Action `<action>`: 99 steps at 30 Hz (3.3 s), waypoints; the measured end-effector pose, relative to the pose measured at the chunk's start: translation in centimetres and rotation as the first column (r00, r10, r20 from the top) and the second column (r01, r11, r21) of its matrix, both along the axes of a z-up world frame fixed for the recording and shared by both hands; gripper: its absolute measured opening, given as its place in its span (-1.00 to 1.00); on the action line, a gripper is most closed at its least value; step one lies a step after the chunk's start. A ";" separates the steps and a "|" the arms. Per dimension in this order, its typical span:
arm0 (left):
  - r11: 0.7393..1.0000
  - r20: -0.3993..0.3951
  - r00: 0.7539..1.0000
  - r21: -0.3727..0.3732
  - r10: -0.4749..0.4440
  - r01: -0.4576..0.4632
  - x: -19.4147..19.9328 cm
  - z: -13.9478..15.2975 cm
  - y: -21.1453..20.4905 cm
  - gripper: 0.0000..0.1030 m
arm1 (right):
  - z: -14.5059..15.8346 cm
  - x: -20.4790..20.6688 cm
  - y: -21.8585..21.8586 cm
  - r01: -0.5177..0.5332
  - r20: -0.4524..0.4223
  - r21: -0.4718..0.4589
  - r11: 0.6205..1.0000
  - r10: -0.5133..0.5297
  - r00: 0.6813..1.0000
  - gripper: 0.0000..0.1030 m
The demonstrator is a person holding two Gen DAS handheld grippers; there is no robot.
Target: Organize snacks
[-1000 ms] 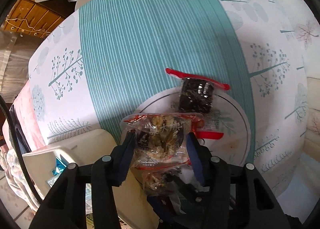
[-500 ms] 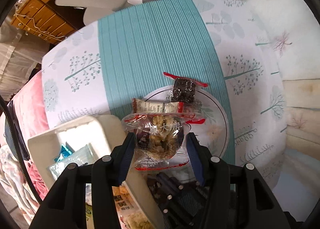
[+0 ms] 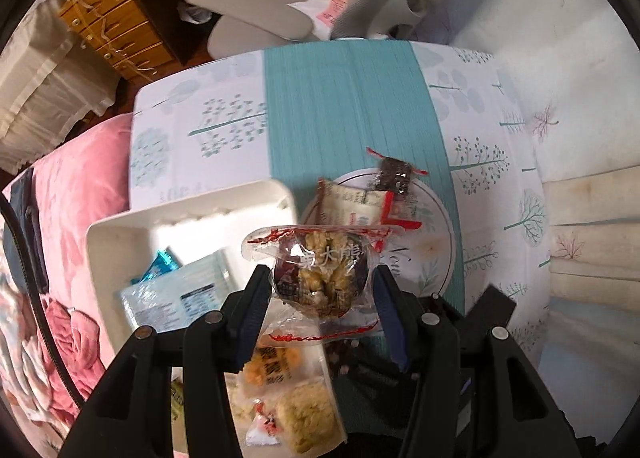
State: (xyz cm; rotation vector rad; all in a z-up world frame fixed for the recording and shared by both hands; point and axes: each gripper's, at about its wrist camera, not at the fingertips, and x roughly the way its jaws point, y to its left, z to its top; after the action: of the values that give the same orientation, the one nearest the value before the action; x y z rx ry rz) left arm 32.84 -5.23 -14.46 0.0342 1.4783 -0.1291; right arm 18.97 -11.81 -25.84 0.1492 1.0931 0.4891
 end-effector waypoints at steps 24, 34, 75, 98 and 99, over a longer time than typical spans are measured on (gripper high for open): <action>0.992 0.159 0.979 -0.049 0.123 -0.117 -10.9 3.7 9.8 -0.02 | -0.9 3.5 0.3 0.129 -0.055 0.029 0.991 -0.127 0.990 -0.26; 0.986 0.238 0.958 -0.091 0.158 -0.140 -16.3 5.8 13.1 0.00 | 1.3 -0.1 0.2 0.203 -0.041 -0.065 0.977 -0.206 0.978 -0.27; 0.996 0.465 0.885 -0.084 0.021 0.020 -24.3 9.6 13.7 0.08 | 15.1 -12.4 5.5 0.152 0.238 0.009 0.988 -0.150 0.960 0.10; 0.934 0.306 0.883 -0.095 0.355 -0.343 -22.5 4.5 -0.4 0.66 | 15.2 -6.1 -6.9 -0.066 0.238 -0.034 0.997 0.072 0.969 0.39; 0.923 0.299 0.873 -0.113 0.385 -0.368 -22.6 4.1 -0.8 0.67 | 15.1 -5.6 -7.3 -0.080 0.239 -0.040 0.996 0.088 0.967 0.39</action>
State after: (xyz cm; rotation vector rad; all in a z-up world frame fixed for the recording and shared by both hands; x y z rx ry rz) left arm 10.26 -6.03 -10.39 -0.2669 1.1338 0.1514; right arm 13.36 -19.07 -10.76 0.0158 0.8708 0.5516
